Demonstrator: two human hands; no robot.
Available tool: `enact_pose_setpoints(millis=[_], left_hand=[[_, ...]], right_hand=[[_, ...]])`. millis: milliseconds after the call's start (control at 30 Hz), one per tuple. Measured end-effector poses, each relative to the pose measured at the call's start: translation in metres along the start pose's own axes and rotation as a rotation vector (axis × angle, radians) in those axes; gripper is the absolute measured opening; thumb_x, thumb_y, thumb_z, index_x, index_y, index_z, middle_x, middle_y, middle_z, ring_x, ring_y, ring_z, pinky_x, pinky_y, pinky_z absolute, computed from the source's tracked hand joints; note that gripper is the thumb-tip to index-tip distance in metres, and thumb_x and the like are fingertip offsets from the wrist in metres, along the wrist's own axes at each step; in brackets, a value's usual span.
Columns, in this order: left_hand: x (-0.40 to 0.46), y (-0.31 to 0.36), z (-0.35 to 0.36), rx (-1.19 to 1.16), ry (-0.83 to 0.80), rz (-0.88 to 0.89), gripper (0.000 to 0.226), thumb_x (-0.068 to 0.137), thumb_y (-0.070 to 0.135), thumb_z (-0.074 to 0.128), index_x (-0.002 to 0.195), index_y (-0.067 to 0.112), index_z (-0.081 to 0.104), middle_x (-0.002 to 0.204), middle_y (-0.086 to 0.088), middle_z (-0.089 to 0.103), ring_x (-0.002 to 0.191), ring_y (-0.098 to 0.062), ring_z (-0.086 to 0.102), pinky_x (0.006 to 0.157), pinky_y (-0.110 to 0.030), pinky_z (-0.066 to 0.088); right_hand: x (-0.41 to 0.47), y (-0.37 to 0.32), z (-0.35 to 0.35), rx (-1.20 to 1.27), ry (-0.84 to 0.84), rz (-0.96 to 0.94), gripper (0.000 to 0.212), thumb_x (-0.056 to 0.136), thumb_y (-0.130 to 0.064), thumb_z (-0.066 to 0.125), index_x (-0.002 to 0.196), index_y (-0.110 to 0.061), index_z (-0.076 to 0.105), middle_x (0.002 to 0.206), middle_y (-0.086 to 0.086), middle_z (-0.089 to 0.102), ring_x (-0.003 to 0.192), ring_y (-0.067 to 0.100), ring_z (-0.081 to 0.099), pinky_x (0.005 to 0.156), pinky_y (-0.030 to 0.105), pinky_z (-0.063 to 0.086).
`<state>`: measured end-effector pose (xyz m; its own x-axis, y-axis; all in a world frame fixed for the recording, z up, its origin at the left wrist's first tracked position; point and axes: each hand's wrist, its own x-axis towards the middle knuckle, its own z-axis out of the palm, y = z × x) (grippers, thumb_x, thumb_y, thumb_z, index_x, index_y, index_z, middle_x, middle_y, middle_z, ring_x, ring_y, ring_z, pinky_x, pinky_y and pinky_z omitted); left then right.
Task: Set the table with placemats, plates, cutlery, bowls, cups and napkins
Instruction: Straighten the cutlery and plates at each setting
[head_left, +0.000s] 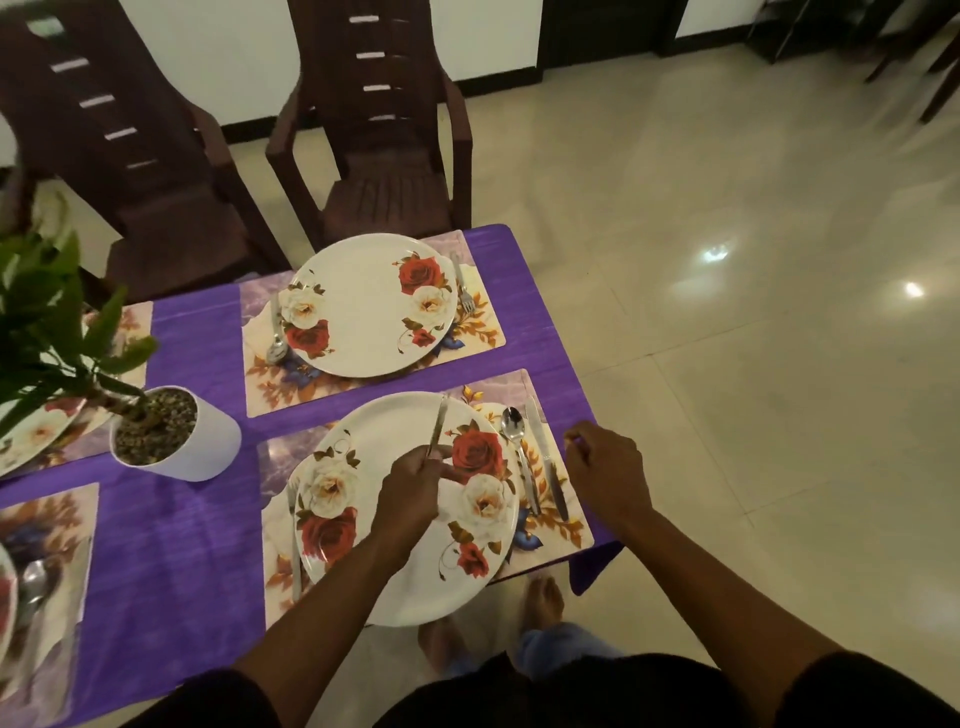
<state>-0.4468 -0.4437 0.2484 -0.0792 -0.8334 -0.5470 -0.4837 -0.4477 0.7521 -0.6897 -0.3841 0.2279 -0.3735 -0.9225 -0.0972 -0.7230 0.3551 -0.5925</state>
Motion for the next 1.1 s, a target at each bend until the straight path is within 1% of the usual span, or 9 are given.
enact_pose_setpoints(millis=[67, 133, 267, 367, 500, 600, 733, 967, 1100], left_hand=[[0.008, 0.019, -0.001, -0.123, -0.076, -0.037, 0.031, 0.109, 0.025, 0.043, 0.111, 0.022, 0.074, 0.092, -0.003, 0.079, 0.052, -0.009, 0.052, 0.047, -0.021, 0.043], [0.009, 0.036, 0.008, -0.221, -0.166, -0.056, 0.034, 0.111, 0.022, 0.041, 0.112, 0.016, 0.074, 0.092, -0.011, 0.079, 0.051, -0.012, 0.054, 0.045, -0.022, 0.044], [0.010, 0.070, 0.041, -0.641, -0.321, -0.123, 0.033, 0.110, 0.015, 0.039, 0.122, 0.001, 0.067, 0.111, -0.026, 0.074, 0.083, -0.030, 0.072, 0.074, -0.037, 0.060], [0.023, 0.092, 0.070, -0.853, -0.354, -0.095, 0.036, 0.110, 0.015, 0.035, 0.133, -0.001, 0.058, 0.125, -0.022, 0.071, 0.117, -0.037, 0.068, 0.104, -0.048, 0.049], [0.039, 0.119, 0.128, -1.014, -0.282, -0.076, 0.040, 0.111, 0.016, 0.033, 0.139, -0.001, 0.055, 0.134, -0.017, 0.068, 0.123, -0.035, 0.061, 0.093, -0.045, 0.053], [0.041, 0.143, 0.186, -1.117, -0.224, -0.085, 0.038, 0.111, 0.015, 0.032, 0.139, 0.003, 0.055, 0.140, -0.017, 0.064, 0.121, -0.032, 0.065, 0.090, -0.041, 0.059], [0.038, 0.168, 0.245, -1.167, -0.152, -0.089, 0.040, 0.112, 0.018, 0.032, 0.144, 0.005, 0.052, 0.141, -0.012, 0.064, 0.134, -0.032, 0.058, 0.107, -0.045, 0.048], [0.050, 0.201, 0.294, -1.247, 0.018, -0.111, 0.038, 0.112, 0.020, 0.037, 0.144, 0.006, 0.053, 0.139, -0.013, 0.066, 0.129, -0.030, 0.063, 0.099, -0.043, 0.053], [0.071, 0.225, 0.297, -1.233, 0.055, -0.107, 0.038, 0.112, 0.022, 0.037, 0.143, 0.008, 0.055, 0.138, -0.011, 0.067, 0.128, -0.031, 0.063, 0.106, -0.049, 0.050]], right_hand=[[0.007, -0.012, 0.000, 0.070, 0.020, -0.004, 0.007, 0.099, -0.020, 0.063, 0.097, -0.022, 0.070, 0.079, -0.017, 0.062, 0.066, -0.004, 0.058, 0.068, 0.011, 0.043], [0.011, -0.018, -0.002, 0.149, -0.004, -0.001, 0.009, 0.096, -0.020, 0.065, 0.098, -0.025, 0.073, 0.079, -0.022, 0.064, 0.069, -0.006, 0.061, 0.068, 0.008, 0.041], [0.029, -0.026, -0.011, 0.304, -0.086, -0.013, 0.013, 0.090, -0.019, 0.067, 0.095, -0.028, 0.074, 0.074, -0.015, 0.070, 0.069, 0.001, 0.067, 0.068, 0.020, 0.053], [0.053, -0.024, -0.024, 0.319, -0.122, -0.042, 0.008, 0.092, -0.023, 0.065, 0.093, -0.031, 0.066, 0.069, -0.012, 0.069, 0.063, 0.000, 0.065, 0.062, 0.019, 0.048], [0.086, 0.003, -0.053, 0.412, -0.262, 0.018, 0.018, 0.097, -0.033, 0.065, 0.110, -0.029, 0.054, 0.083, -0.005, 0.074, 0.070, 0.010, 0.072, 0.071, 0.036, 0.061], [0.114, 0.037, -0.087, 0.379, -0.374, -0.024, 0.016, 0.095, -0.032, 0.068, 0.104, -0.018, 0.068, 0.091, 0.000, 0.075, 0.080, 0.017, 0.072, 0.078, 0.043, 0.061], [0.142, 0.078, -0.129, 0.322, -0.507, -0.096, 0.012, 0.092, -0.024, 0.072, 0.094, -0.014, 0.077, 0.087, 0.000, 0.076, 0.078, 0.015, 0.072, 0.079, 0.041, 0.060], [0.189, 0.106, -0.162, 0.261, -0.622, -0.181, 0.020, 0.091, -0.020, 0.073, 0.073, -0.027, 0.067, 0.070, -0.011, 0.067, 0.065, 0.005, 0.063, 0.062, 0.022, 0.046], [0.225, 0.102, -0.170, 0.275, -0.633, -0.142, 0.023, 0.090, -0.022, 0.073, 0.069, -0.024, 0.067, 0.068, -0.007, 0.069, 0.065, 0.012, 0.067, 0.060, 0.026, 0.051]])
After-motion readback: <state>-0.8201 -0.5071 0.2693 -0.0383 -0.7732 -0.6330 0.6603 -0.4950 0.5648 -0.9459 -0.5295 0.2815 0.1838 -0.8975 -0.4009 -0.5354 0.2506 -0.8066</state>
